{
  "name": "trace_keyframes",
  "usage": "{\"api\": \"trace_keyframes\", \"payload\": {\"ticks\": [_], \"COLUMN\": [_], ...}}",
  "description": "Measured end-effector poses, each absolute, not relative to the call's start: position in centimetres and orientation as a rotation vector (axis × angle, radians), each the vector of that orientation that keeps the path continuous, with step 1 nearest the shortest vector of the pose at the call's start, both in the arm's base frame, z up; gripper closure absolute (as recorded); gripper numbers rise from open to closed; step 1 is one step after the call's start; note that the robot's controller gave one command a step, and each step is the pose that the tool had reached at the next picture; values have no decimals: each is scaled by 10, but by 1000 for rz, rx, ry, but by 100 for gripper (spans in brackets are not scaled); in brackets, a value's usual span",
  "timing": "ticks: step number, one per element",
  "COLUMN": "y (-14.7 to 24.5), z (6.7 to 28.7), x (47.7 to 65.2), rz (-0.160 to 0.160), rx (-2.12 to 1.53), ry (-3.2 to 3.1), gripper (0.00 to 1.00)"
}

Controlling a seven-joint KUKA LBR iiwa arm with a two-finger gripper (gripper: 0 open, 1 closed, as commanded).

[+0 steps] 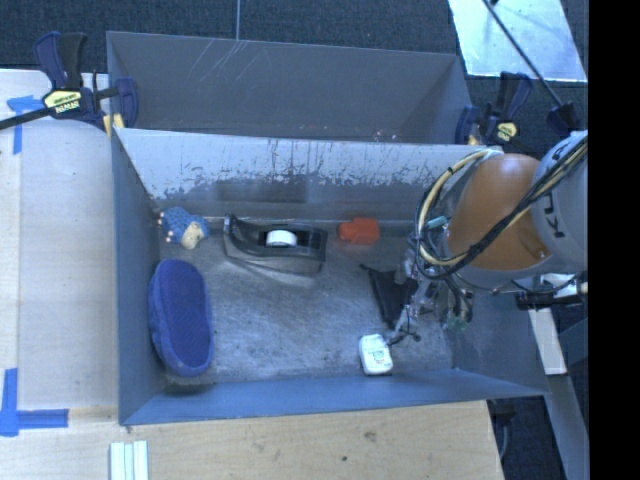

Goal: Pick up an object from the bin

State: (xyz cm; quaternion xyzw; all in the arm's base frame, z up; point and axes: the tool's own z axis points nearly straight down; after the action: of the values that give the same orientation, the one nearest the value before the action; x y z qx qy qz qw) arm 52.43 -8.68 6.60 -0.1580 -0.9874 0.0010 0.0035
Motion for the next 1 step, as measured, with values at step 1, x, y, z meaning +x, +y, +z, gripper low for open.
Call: {"api": "trace_keyframes", "payload": {"ticks": [1], "y": [-86], "z": [71], "x": [529], "rz": [2], "rx": [-495], "ry": [-3107], "gripper": [100]}}
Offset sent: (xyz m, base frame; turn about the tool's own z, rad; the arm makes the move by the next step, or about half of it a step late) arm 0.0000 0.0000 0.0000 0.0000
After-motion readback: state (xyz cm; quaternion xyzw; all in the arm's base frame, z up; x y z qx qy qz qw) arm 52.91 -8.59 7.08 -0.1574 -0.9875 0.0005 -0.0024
